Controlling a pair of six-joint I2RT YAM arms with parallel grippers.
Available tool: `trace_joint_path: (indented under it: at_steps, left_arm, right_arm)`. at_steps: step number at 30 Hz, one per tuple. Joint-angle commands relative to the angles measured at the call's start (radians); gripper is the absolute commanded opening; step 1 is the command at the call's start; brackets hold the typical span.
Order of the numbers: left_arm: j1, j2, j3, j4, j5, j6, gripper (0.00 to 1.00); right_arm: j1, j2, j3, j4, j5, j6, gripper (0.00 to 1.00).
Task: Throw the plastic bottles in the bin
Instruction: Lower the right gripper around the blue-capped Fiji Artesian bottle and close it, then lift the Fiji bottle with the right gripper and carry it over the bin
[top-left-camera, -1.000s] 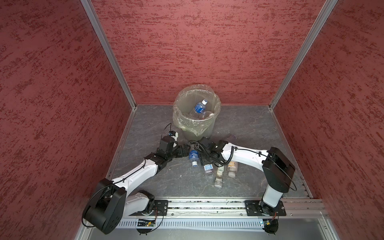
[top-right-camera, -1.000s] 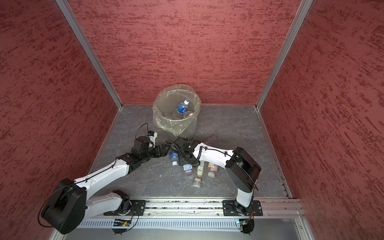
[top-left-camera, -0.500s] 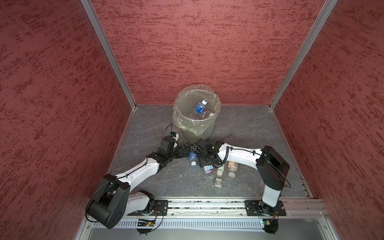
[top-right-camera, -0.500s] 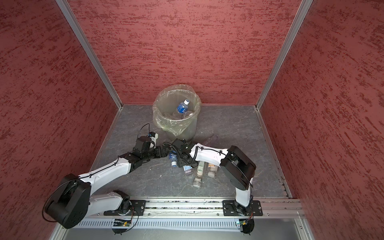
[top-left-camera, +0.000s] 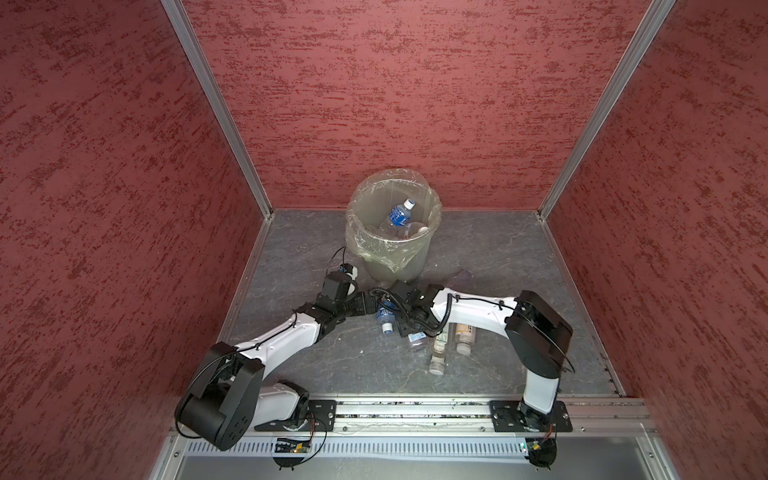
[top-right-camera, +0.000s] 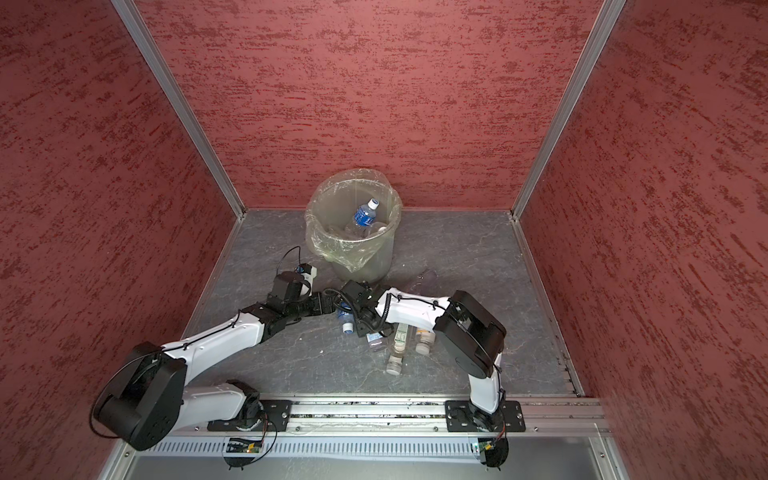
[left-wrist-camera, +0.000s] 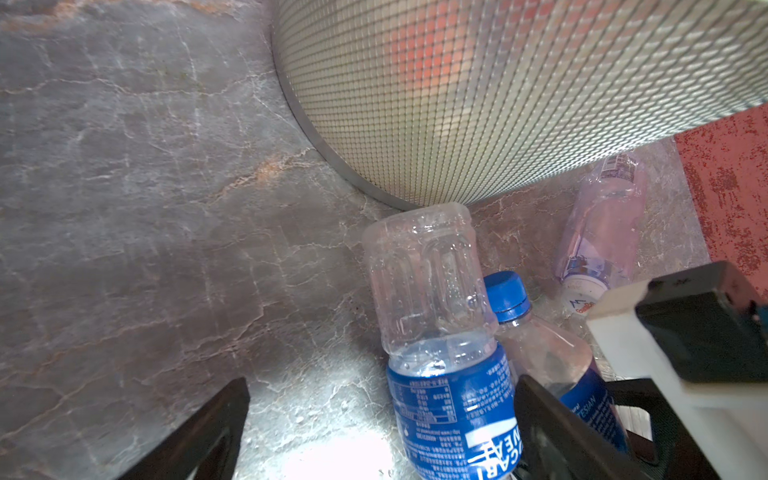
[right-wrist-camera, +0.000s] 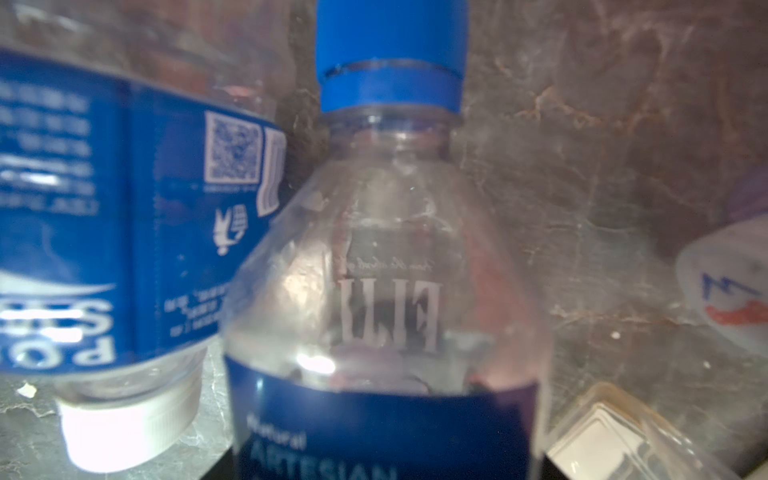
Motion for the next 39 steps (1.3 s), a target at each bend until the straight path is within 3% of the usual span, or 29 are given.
trace_joint_path:
  at_steps: [1,22,32,39]
  left_arm:
    - [0.007,0.004,0.020,0.005,0.011,-0.002,1.00]
    - [0.000,0.030,0.015,0.053,0.042,-0.007,1.00]
    - [-0.016,0.044,0.015,0.076,0.041,0.005,0.99]
    - [-0.020,0.058,0.022,0.082,0.028,0.016,1.00]
  right_arm:
    - [0.013,-0.006,0.014,-0.053,0.029,0.009,0.57]
    - [0.084,-0.247,-0.017,-0.048,0.164,0.041,0.51]
    - [0.138,-0.487,-0.140,0.027,0.284,0.021,0.46]
    - [0.194,-0.713,-0.251,0.115,0.433,0.036,0.43]
